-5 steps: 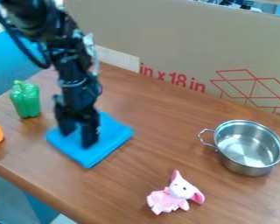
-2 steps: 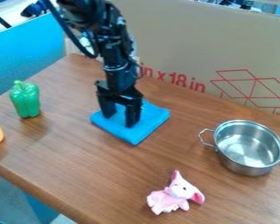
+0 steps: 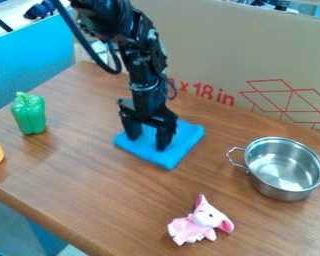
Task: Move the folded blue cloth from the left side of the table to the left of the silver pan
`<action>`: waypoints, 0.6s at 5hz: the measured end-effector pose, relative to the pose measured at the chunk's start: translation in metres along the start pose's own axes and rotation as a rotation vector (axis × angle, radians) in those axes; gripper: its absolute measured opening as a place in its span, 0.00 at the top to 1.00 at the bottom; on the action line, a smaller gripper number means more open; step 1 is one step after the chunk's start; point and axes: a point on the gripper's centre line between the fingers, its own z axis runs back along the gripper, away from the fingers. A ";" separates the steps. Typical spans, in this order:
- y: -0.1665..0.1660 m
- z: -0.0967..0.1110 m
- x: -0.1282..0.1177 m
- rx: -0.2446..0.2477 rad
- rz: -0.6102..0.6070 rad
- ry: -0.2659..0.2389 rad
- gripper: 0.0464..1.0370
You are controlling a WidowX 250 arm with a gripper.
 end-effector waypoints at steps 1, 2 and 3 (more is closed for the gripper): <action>0.014 0.045 -0.014 -0.043 0.195 -0.097 0.04; 0.020 0.067 -0.012 -0.091 0.339 -0.109 0.04; 0.028 0.076 -0.013 -0.039 0.387 -0.082 0.04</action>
